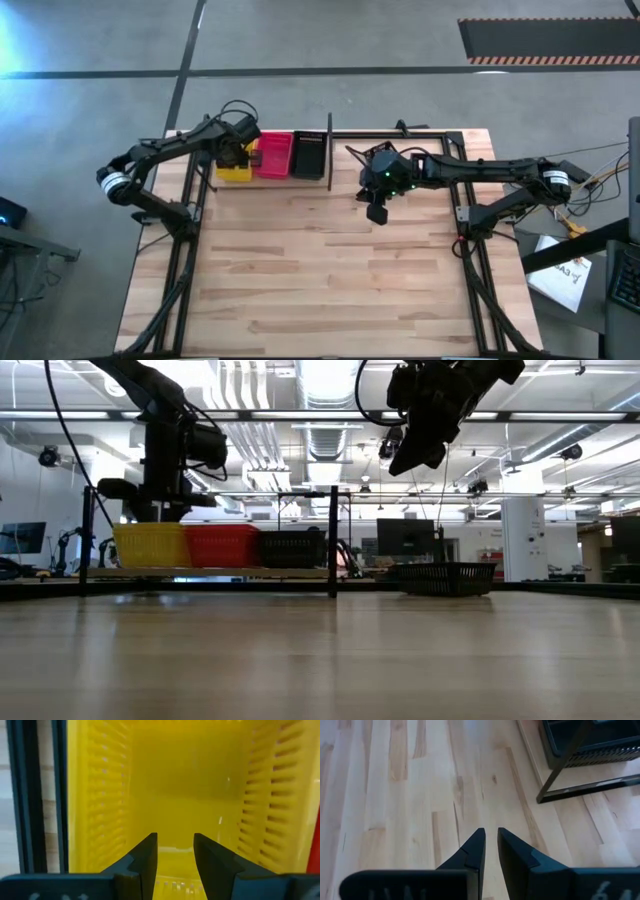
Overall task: Stack baskets on shelf by color
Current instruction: Stack the yellow bin on top of the yellow bin on the shelf, then adjust the stack of red bins on the shelf
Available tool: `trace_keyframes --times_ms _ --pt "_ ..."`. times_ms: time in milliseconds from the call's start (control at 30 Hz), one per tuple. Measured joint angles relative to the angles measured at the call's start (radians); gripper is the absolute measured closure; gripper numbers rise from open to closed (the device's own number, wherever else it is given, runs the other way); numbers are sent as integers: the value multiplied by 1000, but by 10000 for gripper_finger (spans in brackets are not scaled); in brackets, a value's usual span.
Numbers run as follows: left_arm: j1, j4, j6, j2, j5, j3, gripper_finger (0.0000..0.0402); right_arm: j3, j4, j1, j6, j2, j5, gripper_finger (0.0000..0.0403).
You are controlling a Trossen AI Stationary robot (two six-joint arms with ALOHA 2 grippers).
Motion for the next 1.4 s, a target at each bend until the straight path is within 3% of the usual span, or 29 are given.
trace_keyframes --times_ms 500,767,933,1133,1400 --pt "4 -10 0 -6 -96 35 291 0 0 0 21 0 0 360" --pt "0 10 32 -71 22 115 291 0 0 0 21 0 0 360" --pt "-33 149 63 -101 66 116 291 0 0 0 19 0 2 360" --pt "-81 246 79 -67 188 89 291 0 1 0 11 0 35 360" --pt "-166 213 46 -23 193 58 291 3 -8 0 49 0 53 360"
